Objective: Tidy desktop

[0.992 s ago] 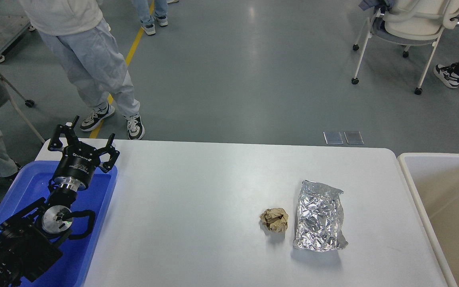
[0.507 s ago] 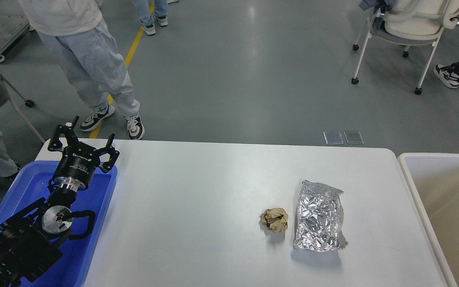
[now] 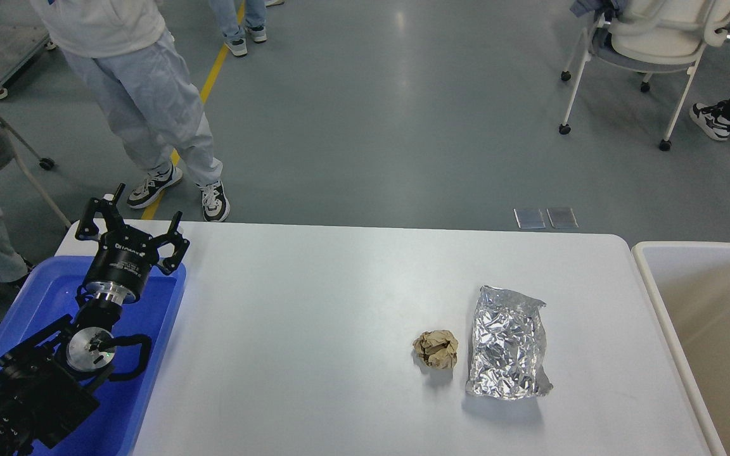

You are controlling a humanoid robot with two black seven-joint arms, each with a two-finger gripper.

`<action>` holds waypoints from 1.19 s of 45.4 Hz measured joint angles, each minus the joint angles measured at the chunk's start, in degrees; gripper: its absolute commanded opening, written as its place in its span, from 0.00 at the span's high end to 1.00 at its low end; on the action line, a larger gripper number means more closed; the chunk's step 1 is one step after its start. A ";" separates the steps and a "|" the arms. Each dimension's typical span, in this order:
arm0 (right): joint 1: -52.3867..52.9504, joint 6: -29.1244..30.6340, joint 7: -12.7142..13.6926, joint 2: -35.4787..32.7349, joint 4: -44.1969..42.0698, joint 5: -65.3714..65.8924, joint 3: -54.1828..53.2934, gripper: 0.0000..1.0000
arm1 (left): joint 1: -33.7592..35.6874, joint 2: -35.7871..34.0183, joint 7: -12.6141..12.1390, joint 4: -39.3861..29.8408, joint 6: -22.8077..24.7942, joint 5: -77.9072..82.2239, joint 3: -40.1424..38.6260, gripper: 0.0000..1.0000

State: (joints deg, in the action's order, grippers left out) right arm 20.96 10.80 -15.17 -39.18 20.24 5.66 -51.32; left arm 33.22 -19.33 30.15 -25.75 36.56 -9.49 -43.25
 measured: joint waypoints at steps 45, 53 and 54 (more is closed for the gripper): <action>-9.88 1.38 -0.08 19.08 34.27 20.40 -37.41 0.01 | 0.00 0.00 -0.02 0.00 0.00 0.00 0.02 0.00; -7.42 1.29 -0.15 21.67 32.99 21.03 -35.75 0.01 | 0.00 0.00 -0.02 0.00 0.00 0.00 0.02 0.00; -7.01 1.28 -0.17 22.19 32.62 21.09 -35.45 0.01 | 0.00 0.00 -0.01 0.00 0.00 0.00 0.02 0.00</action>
State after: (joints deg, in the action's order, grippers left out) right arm 13.95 12.08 -15.34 -16.99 52.85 26.75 -86.77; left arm 33.22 -19.33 30.14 -25.75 36.56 -9.50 -43.24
